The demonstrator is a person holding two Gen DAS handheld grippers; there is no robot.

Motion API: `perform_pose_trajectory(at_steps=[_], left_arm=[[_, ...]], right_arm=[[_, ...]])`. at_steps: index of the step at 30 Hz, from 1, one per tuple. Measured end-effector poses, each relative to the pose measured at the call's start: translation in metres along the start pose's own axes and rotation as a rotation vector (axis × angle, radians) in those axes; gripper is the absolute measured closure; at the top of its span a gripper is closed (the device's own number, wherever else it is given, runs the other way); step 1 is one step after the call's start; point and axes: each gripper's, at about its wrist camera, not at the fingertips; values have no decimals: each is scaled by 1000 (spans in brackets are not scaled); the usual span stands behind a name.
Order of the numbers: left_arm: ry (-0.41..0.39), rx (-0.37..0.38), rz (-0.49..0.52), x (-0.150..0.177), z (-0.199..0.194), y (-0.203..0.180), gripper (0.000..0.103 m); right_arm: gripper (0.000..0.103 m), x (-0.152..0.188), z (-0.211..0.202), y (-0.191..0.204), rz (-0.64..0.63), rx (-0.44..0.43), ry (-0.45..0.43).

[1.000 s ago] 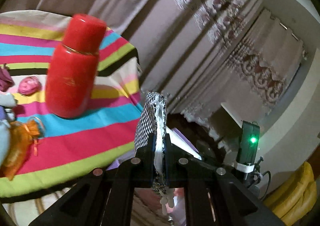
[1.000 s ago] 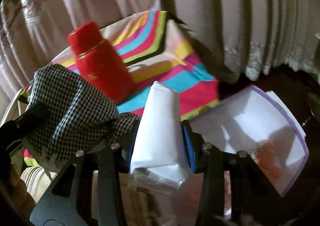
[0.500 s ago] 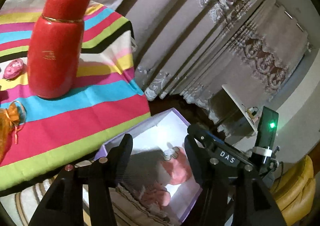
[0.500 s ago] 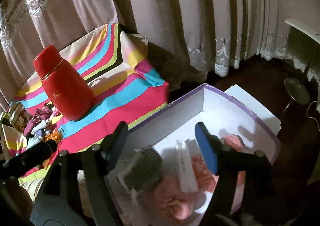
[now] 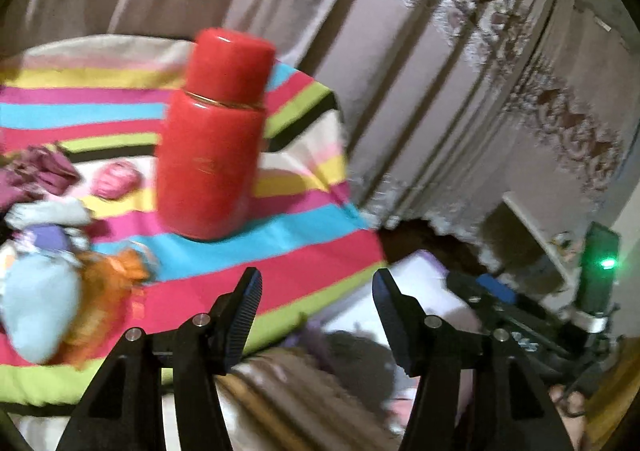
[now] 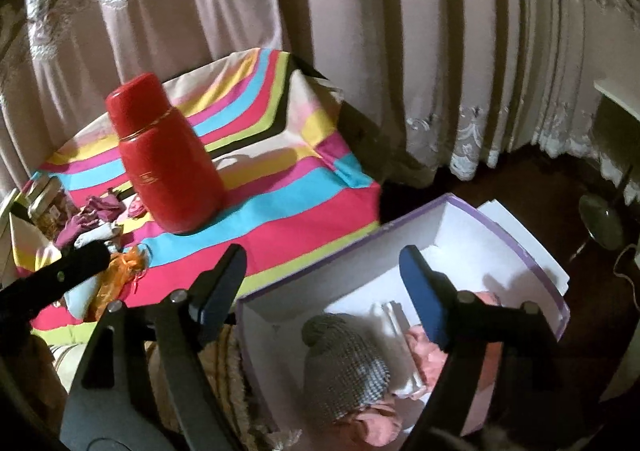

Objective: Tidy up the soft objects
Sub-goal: 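Move both open grippers back over the pile on the bed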

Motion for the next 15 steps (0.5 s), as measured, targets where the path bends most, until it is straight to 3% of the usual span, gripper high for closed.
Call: perform_pose_trajectory(at_steps=[5, 8, 15], left_arm=[[-37, -131, -26, -7, -19, 43, 45], [-43, -172, -50, -8, -30, 67, 44], [-9, -295, -190, 0, -48, 136, 44]], right_arm=[[22, 1, 0, 30, -54, -60, 9], [22, 3, 2, 48, -75, -110, 31], [22, 6, 7, 89, -147, -163, 64]])
Point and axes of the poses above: each gripper's, at about its wrist camera, not at the fingertips, and z roughly the way its jaws point, y to its left, x to its underside, and after that the axes turned 3 degrees about x, right-handed
